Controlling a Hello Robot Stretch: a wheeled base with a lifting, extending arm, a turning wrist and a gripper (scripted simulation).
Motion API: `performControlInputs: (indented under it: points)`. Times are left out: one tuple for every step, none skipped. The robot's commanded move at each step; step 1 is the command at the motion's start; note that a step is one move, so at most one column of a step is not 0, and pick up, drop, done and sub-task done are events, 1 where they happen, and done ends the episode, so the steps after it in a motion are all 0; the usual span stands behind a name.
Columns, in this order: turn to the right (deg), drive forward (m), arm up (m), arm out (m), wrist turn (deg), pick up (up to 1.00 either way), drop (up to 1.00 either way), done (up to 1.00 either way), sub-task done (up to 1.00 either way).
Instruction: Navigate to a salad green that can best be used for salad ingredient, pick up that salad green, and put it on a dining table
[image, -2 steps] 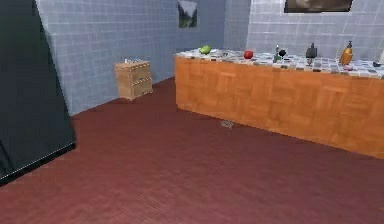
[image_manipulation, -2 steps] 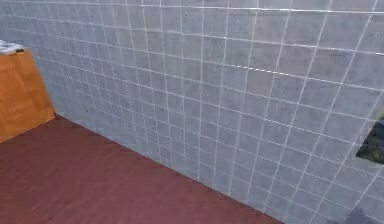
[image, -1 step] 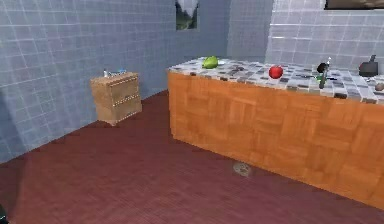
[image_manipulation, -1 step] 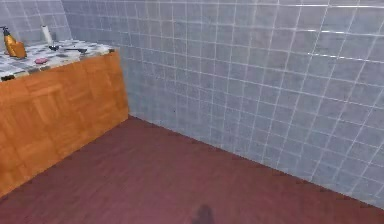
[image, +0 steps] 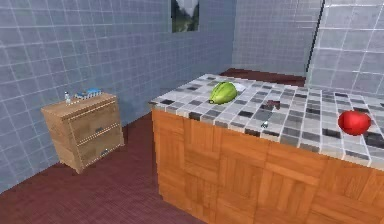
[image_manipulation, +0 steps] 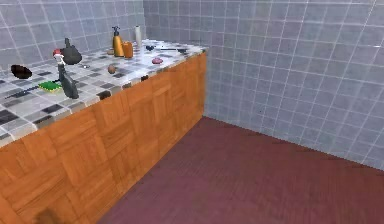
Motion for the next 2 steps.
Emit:
performControlInputs:
  points:
    - [3.0, 0.00, 0.00, 0.00, 0.0, 0.00, 0.00, 0.00, 0.00]
    - [0.0, 0.40, 0.00, 0.00, 0.0, 0.00, 0.00, 0.00, 0.00]
